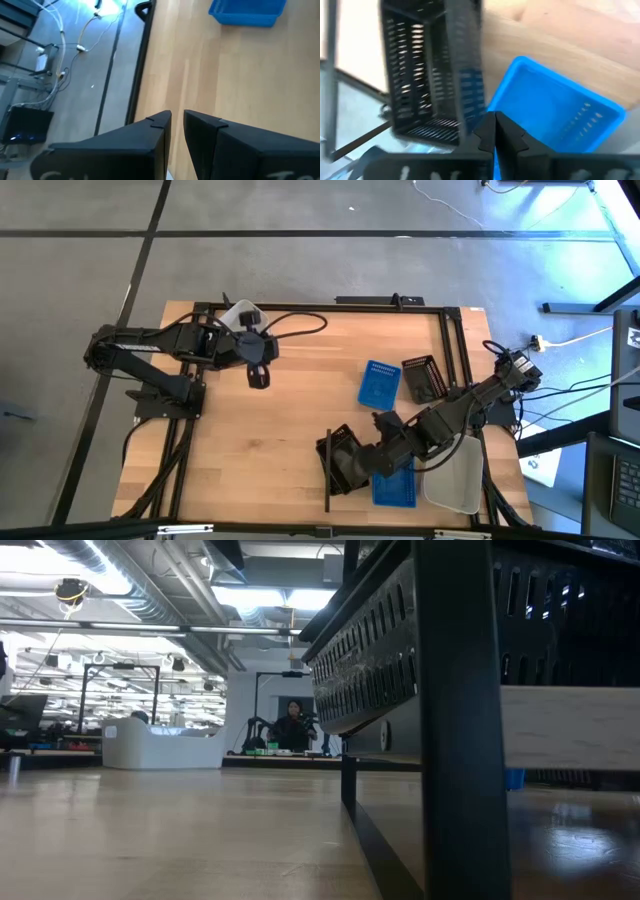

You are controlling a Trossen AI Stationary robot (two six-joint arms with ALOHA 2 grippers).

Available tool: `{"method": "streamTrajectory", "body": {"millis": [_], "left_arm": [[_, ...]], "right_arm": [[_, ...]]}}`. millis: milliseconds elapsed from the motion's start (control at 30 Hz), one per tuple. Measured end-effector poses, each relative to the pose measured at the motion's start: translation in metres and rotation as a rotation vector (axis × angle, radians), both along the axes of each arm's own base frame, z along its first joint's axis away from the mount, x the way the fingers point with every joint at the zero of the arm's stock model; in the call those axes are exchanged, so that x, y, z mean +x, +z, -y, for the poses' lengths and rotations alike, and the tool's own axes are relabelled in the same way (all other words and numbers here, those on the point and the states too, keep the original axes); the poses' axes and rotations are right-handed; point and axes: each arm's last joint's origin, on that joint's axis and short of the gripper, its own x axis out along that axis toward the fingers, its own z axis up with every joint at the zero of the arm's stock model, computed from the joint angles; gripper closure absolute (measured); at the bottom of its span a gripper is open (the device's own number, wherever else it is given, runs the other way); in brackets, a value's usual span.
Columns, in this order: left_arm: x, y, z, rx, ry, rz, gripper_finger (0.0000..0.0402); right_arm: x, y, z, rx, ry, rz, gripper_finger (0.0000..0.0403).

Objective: Stack baskets on shelf by color
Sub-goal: Stack the top black bin on top of the black bin on the shelf

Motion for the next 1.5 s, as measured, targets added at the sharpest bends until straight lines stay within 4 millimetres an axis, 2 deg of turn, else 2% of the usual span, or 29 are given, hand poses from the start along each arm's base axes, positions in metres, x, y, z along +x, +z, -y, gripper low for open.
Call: {"method": "streamTrajectory", "body": {"millis": [267,500,700,833,1000,1133,1500], "left_arm": [[0.0,0.0,0.0,-0.008,-0.007,0.0,0.0358],[0.0,0.0,0.0,-0.008,-0.008,-0.001,0.0358],[0.0,0.0,0.0,-0.003,-0.011,-0.005,0.0358],[0.0,0.0,0.0,-0.003,-0.011,-0.005,0.0358],[0.0,0.0,0.0,-0.014,-0.005,0.002,0.0358],[0.0,-0.001,0.002,-0.067,-0.026,0.008,0.0358],[-0.001,-0.003,0.002,-0.09,-0.025,-0.009,0.0358]], "right_arm": [[0.002,0.0,-0.001,0.01,-0.013,0.01,0.0401],[0.011,-0.013,-0.011,0.096,0.047,-0.041,0.0401],[0.021,-0.014,-0.016,0.113,0.066,0.046,0.0401],[0.02,-0.015,-0.015,0.101,0.071,0.031,0.0401],[0.014,-0.018,-0.01,0.038,0.041,-0.028,0.0401],[0.02,-0.016,-0.009,-0.069,0.02,0.096,0.0401],[0.025,-0.013,-0.006,-0.224,0.079,0.209,0.0401]]}}
